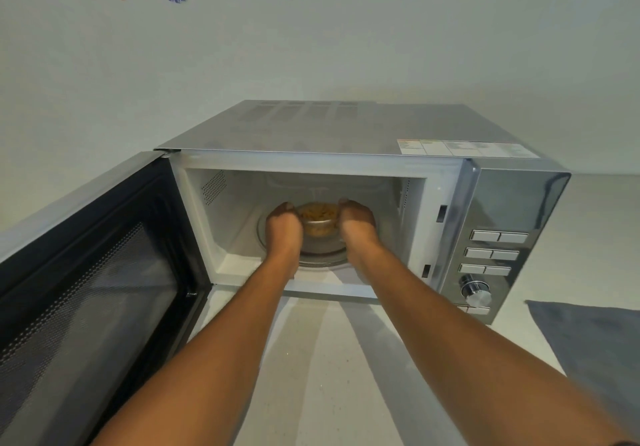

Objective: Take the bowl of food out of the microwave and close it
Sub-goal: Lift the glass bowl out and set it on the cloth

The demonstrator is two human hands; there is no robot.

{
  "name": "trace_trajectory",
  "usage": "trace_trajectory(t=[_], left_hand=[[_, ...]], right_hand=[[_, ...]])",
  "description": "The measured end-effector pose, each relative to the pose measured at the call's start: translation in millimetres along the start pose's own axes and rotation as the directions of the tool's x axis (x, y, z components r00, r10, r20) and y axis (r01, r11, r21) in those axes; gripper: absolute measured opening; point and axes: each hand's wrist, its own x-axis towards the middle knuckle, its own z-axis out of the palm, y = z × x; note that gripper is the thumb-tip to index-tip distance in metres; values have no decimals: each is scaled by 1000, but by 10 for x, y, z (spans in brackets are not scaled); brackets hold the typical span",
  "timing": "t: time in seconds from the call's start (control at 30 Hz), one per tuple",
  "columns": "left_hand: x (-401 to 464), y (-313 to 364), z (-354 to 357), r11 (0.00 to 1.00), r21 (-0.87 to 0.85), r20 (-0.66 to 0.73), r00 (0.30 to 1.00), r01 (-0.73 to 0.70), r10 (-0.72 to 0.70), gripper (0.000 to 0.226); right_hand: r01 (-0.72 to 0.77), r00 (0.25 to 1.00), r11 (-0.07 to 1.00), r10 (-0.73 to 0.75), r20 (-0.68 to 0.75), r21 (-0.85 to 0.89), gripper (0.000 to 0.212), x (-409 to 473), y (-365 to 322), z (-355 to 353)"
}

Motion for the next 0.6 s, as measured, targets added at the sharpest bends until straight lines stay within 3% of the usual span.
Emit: trace_trajectory(t=[0.2, 0.33, 0.47, 0.6], left_hand=[[-689, -83, -176, 996, 52, -27, 997, -69, 70, 26], [-1160, -298, -360, 993, 56, 56, 993, -108, 105, 38], [-1685, -524, -470, 993, -1, 107, 987, -122, 122, 30], [-2194, -787, -503, 991, -3, 232, 964, -135, 132, 38]], right_hand=[[53, 997, 995, -58, 59, 80, 26, -599, 146, -332], [107, 992, 994, -109, 63, 28, 35, -1044, 362, -602], [130, 987, 990, -135, 90, 59, 35, -1543, 576, -945], [142, 988, 987, -146, 44, 73, 35, -1992, 788, -1407]])
